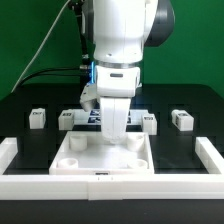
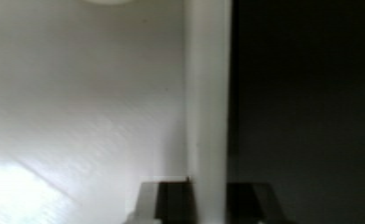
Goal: Assemble one leg
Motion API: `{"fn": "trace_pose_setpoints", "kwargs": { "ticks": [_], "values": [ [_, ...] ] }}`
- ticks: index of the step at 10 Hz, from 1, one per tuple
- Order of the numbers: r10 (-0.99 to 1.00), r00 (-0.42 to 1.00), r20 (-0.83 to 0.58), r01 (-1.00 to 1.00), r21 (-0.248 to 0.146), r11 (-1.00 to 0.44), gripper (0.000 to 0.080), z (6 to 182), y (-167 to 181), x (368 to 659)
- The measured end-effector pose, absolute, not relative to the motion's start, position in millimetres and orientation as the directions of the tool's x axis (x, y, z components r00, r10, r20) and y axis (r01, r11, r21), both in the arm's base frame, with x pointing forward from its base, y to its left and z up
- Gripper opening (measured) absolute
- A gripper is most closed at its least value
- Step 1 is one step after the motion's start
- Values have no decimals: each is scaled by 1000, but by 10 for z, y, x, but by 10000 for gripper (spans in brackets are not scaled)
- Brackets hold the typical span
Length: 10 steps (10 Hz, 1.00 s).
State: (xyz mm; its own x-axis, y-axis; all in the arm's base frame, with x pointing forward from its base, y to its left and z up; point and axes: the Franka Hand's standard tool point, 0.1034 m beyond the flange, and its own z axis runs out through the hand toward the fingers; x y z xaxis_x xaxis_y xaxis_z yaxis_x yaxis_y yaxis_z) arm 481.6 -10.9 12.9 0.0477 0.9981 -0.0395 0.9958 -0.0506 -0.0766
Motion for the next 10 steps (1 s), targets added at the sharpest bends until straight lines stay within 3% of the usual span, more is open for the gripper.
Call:
{"fn": "trace_pose_setpoints", "kwargs": {
  "ticks": [4, 8, 10],
  "values": [
    [998, 42, -36, 996, -71, -45, 64, 131, -77, 4825],
    [999, -44, -3, 997, -68, 43, 64, 179, 607, 4928],
    [1000, -1, -19, 995, -99, 0, 64, 170, 817, 4938]
  ]
}}
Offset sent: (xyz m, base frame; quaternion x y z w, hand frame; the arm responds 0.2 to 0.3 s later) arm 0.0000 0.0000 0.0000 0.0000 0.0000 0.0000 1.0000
